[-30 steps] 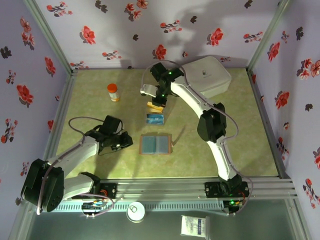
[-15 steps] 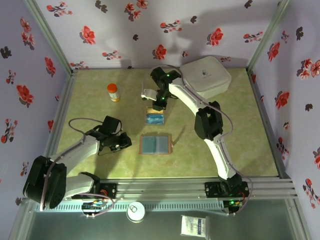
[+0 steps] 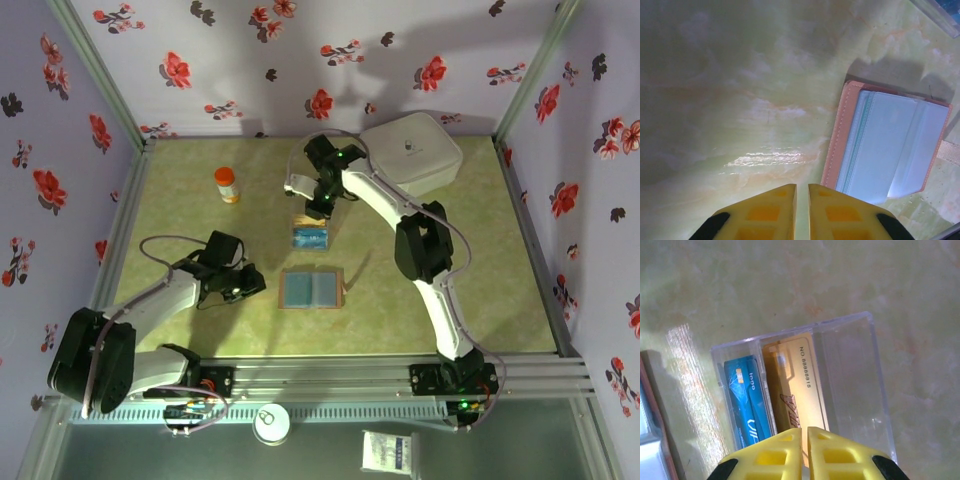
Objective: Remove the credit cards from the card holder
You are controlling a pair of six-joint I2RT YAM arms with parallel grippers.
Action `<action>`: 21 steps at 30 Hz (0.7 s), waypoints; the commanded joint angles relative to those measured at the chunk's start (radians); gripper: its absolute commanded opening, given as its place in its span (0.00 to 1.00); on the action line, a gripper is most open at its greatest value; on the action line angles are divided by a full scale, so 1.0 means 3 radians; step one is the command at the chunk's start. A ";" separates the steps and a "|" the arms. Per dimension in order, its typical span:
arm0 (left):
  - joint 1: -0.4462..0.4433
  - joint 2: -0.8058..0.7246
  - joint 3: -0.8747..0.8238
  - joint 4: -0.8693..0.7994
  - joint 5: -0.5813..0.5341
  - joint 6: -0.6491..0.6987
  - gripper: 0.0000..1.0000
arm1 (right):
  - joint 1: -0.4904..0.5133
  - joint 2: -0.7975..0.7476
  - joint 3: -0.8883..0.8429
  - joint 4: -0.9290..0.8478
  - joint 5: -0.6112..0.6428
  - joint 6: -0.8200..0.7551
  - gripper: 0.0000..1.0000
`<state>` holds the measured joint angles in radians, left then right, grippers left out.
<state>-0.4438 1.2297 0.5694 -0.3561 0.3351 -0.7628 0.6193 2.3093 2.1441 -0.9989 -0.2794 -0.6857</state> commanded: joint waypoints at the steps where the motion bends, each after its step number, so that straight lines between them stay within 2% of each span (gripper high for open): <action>1: 0.0027 0.0038 0.0005 0.0056 0.0124 0.0061 0.13 | -0.0021 -0.0219 -0.0204 0.0350 0.0071 0.0331 0.09; 7: 0.0027 0.0009 -0.0010 0.0055 0.0131 0.0058 0.12 | -0.0019 -0.0153 -0.0303 0.0643 0.0182 0.0471 0.00; 13: 0.0027 -0.0008 -0.0038 0.0062 0.0113 0.0066 0.12 | -0.0024 0.0007 -0.0211 0.0674 0.0287 0.0460 0.00; 21: 0.0027 0.0048 -0.0042 0.0089 0.0131 0.0070 0.12 | -0.0019 0.0158 -0.0197 0.0533 0.0152 0.0404 0.00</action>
<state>-0.4438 1.2316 0.5690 -0.3359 0.3599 -0.7624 0.6193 2.3264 2.0655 -0.8101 -0.2173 -0.5652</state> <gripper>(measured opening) 0.117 0.050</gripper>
